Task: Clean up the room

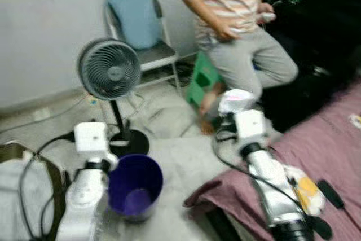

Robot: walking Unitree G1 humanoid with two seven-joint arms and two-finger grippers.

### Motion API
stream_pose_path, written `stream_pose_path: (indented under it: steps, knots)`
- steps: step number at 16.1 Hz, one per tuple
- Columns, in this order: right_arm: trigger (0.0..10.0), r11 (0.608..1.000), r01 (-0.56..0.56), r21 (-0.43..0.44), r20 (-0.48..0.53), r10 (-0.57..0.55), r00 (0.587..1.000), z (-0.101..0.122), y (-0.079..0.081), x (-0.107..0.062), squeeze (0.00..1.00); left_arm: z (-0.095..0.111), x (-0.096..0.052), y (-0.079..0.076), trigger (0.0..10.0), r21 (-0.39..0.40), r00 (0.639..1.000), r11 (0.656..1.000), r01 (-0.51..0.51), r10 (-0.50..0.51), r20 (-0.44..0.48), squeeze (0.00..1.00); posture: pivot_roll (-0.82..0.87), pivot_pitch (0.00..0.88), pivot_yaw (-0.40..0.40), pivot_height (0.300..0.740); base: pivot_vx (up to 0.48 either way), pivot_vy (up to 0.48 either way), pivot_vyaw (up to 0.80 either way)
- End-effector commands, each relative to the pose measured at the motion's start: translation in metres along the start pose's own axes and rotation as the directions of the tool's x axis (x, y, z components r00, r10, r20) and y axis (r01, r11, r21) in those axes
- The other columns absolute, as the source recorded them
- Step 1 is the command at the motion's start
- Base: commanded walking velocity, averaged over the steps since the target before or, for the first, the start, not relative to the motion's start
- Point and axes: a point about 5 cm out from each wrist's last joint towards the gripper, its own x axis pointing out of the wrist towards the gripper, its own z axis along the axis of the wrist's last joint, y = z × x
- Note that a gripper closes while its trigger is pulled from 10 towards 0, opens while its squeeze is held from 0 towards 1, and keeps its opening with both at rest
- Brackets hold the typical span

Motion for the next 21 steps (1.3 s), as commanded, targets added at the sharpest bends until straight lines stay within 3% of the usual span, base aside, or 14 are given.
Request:
stream_pose_path:
  steps: [1,11,17,21]
  knots:
    - [10.0,1.0,0.02,-0.011,-0.008,-0.02,1.0,-0.002,-0.009,-0.002,0.0,0.0,-0.001,-0.006,10.0,-0.009,1.0,1.0,0.015,-0.015,0.002,0.0,0.05,0.0,-0.025,0.74,0.0,0.0,0.8]
    - [10.0,1.0,0.027,-0.009,-0.009,-0.027,1.0,-0.002,-0.01,-0.001,0.0,0.001,0.0,-0.005,10.0,-0.011,1.0,1.0,0.006,-0.006,0.006,0.0,0.05,0.0,-0.023,0.74,0.0,0.0,0.8]
    - [10.0,0.999,0.034,0.001,-0.011,-0.034,0.999,-0.002,-0.01,0.0,0.0,0.003,0.0,-0.009,10.0,-0.049,0.999,0.998,0.05,-0.049,0.017,0.0,0.04,0.0,-0.02,0.74,0.0,0.0,-0.12]
    - [10.0,1.0,0.031,0.002,-0.014,-0.031,0.999,-0.002,-0.01,0.0,0.0,0.008,-0.002,-0.019,10.0,-0.114,0.99,0.984,0.14,-0.135,0.049,0.0,0.04,0.005,-0.02,0.74,0.0,0.0,0.0]
